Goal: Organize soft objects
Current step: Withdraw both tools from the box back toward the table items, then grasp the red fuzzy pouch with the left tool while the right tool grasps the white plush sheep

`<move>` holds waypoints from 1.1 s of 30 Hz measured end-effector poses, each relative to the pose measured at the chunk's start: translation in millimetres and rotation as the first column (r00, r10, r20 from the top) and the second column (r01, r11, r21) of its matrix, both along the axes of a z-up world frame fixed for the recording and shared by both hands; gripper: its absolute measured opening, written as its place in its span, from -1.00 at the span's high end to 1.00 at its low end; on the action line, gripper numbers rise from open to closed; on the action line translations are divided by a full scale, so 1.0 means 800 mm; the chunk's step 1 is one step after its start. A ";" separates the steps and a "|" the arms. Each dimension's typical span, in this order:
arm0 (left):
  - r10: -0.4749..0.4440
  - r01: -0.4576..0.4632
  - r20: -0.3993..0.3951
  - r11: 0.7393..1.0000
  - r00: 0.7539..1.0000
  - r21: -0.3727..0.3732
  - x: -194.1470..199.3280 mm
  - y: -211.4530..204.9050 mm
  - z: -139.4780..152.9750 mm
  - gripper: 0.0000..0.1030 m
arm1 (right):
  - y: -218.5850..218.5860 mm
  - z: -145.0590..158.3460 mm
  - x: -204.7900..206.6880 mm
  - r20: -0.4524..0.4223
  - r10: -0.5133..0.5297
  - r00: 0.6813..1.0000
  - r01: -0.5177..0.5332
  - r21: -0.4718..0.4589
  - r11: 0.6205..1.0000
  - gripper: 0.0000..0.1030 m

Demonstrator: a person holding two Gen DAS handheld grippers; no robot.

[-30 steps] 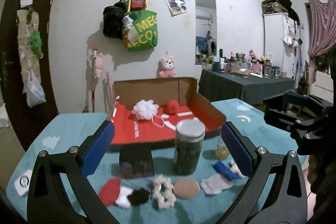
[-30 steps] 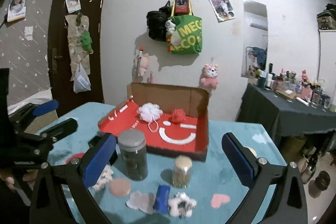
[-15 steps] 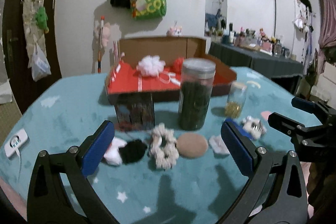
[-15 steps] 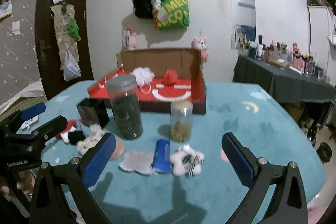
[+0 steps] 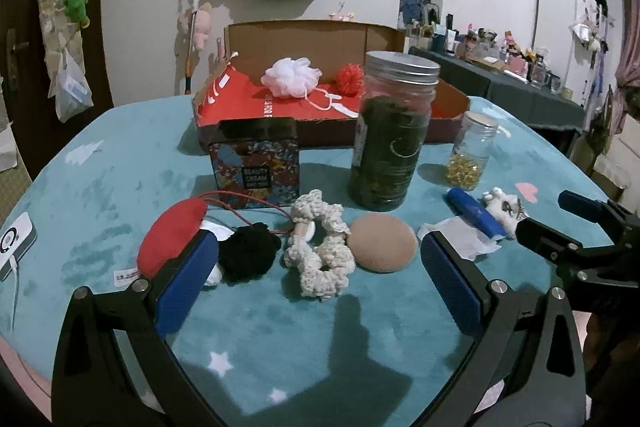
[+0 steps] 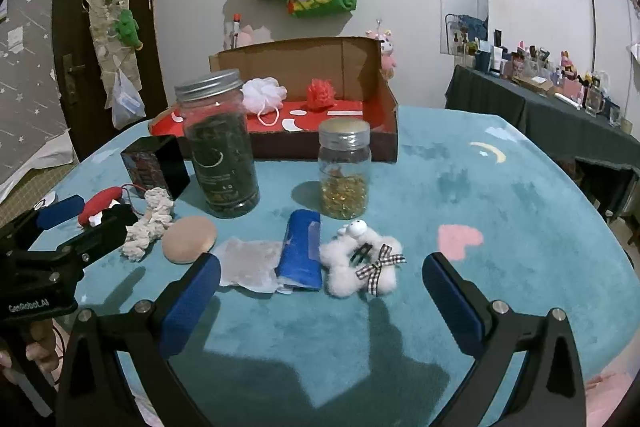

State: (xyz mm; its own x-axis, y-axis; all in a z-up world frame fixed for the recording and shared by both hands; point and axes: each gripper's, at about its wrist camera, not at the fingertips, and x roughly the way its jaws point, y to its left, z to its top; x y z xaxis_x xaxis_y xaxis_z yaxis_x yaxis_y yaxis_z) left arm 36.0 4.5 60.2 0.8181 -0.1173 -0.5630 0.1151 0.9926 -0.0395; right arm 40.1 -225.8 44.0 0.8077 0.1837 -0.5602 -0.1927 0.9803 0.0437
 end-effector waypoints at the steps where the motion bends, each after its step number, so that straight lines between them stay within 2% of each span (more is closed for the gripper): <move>1: 0.006 -0.006 -0.005 1.000 1.000 0.000 0.002 0.003 0.000 -1.00 | -0.002 -0.001 0.002 -0.005 -0.003 1.000 0.003 0.000 1.000 -1.00; 10: 0.058 -0.057 -0.047 0.998 0.997 0.029 0.020 0.047 0.007 -1.00 | -0.024 -0.007 0.024 -0.057 -0.031 0.998 0.031 0.002 1.000 -1.00; 18: 0.066 -0.059 -0.095 0.995 0.993 0.077 0.031 0.095 0.006 -1.00 | -0.043 -0.017 0.048 -0.130 -0.025 0.991 0.026 0.003 1.000 -1.00; 26: 0.085 -0.066 -0.145 0.989 0.986 0.136 0.047 0.120 -0.007 -1.00 | -0.049 -0.032 0.067 -0.192 -0.020 0.981 0.020 0.002 1.000 -1.00; 33: 0.073 -0.045 -0.186 0.988 0.980 0.149 0.067 0.132 -0.015 -1.00 | -0.047 -0.032 0.073 -0.211 0.007 0.977 -0.009 -0.010 1.000 -1.00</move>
State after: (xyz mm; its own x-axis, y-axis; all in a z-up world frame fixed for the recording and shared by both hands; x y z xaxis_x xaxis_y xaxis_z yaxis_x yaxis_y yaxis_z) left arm 89.5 110.1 47.9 0.6972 0.0213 -0.7166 0.0604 0.9943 0.0884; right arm 98.5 -263.3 18.2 0.6697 0.1824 -0.7199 -0.1880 0.9794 0.0733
